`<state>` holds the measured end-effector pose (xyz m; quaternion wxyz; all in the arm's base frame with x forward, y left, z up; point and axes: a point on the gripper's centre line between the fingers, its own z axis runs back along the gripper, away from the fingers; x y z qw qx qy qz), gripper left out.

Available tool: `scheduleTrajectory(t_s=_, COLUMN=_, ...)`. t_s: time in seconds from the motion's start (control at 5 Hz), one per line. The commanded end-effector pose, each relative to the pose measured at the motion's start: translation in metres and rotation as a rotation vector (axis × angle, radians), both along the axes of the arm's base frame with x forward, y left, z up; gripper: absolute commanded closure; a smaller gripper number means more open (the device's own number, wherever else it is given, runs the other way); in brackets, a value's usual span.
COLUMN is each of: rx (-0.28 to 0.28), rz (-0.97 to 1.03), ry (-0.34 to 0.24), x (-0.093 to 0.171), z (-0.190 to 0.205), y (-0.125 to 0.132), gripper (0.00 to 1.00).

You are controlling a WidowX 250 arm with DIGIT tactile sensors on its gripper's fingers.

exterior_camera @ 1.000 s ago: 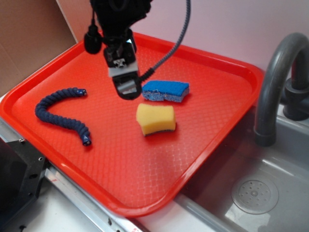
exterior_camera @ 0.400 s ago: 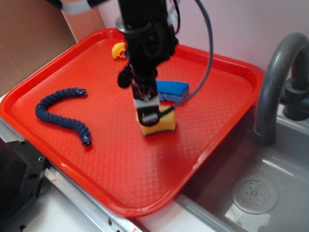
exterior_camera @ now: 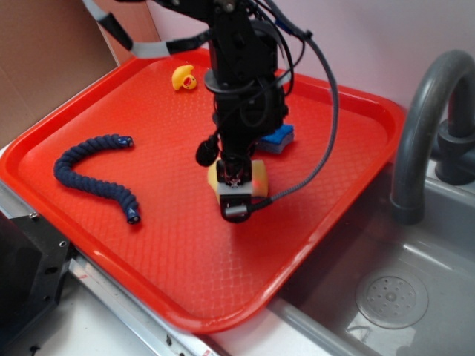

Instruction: Grab the green sponge.

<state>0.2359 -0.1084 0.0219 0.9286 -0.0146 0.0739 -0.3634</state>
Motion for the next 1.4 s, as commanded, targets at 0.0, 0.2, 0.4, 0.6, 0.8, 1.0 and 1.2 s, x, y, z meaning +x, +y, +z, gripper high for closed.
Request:
scheduleTrajectory(t_s=0.0, rx=-0.049, rz=-0.036, ry=-0.019, x=0.003, z=-0.001, y=-0.011, gripper=0.0)
scheduleTrajectory(t_s=0.2, rx=-0.053, rz=-0.045, ry=-0.01, x=0.003, z=0.0, y=-0.011, gripper=1.0)
scheduleTrajectory(t_s=0.4, rx=-0.06, rz=-0.055, ry=-0.027, x=0.003, z=0.004, y=-0.011, gripper=1.0)
scheduleTrajectory(t_s=0.6, rx=-0.07, rz=-0.062, ry=-0.022, x=0.007, z=0.006, y=-0.012, gripper=1.0)
scheduleTrajectory(t_s=0.8, rx=0.128, rz=0.187, ry=-0.026, x=0.01, z=0.055, y=0.009, gripper=1.0)
scheduleTrajectory(t_s=1.0, rx=0.076, rz=0.441, ry=-0.125, x=-0.001, z=0.104, y=0.034, gripper=1.0)
scheduleTrajectory(t_s=1.2, rx=-0.006, rz=0.612, ry=-0.194, x=-0.025, z=0.152, y=0.059, gripper=1.0)
